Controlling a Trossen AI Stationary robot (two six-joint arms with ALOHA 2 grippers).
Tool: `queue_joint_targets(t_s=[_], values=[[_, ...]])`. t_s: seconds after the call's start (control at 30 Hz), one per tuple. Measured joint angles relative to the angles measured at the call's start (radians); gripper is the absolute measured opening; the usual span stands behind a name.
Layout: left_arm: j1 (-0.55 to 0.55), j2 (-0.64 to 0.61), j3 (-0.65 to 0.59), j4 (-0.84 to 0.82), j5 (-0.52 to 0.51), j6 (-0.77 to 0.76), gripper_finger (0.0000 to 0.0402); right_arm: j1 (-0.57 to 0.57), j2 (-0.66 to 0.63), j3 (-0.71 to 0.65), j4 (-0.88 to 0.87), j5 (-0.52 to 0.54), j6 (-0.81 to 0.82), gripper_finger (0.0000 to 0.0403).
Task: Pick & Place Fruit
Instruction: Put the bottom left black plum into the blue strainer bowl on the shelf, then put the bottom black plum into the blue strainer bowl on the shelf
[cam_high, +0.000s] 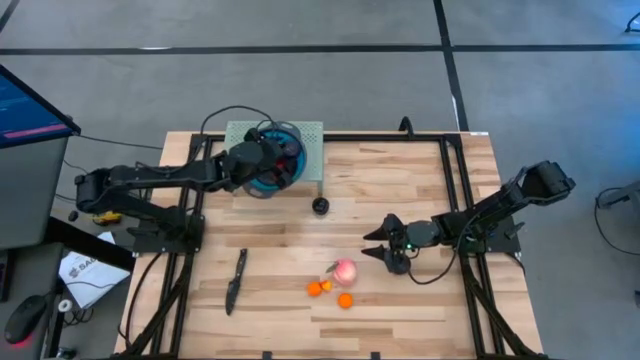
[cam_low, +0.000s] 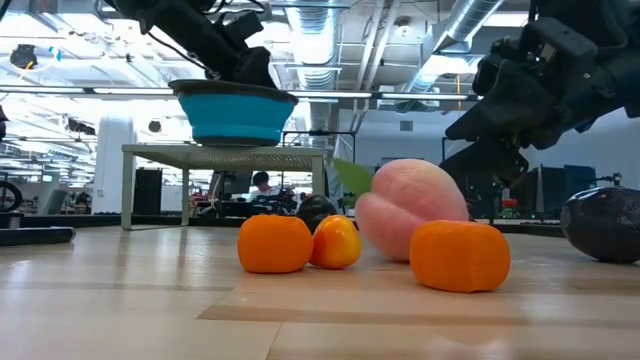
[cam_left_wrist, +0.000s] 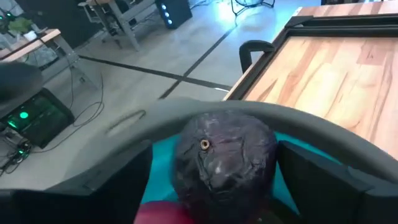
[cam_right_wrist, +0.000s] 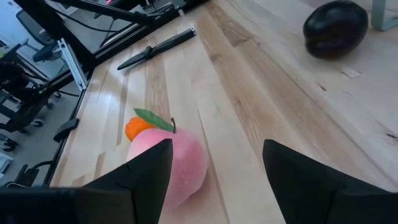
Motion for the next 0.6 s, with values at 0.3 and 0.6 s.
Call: queue_joint_targets(t_s=[0.3,0.6], values=[[0.000,-0.070,-0.001,0.021,0.000,0.053,0.0375,-0.036,0.000,0.000,0.000,-0.001,-0.002,0.0244],[-0.193,-0.253,0.000,0.025,0.013,0.133,0.0351,0.008,-0.017,0.202,-0.363,-0.080,-0.269,0.0244]])
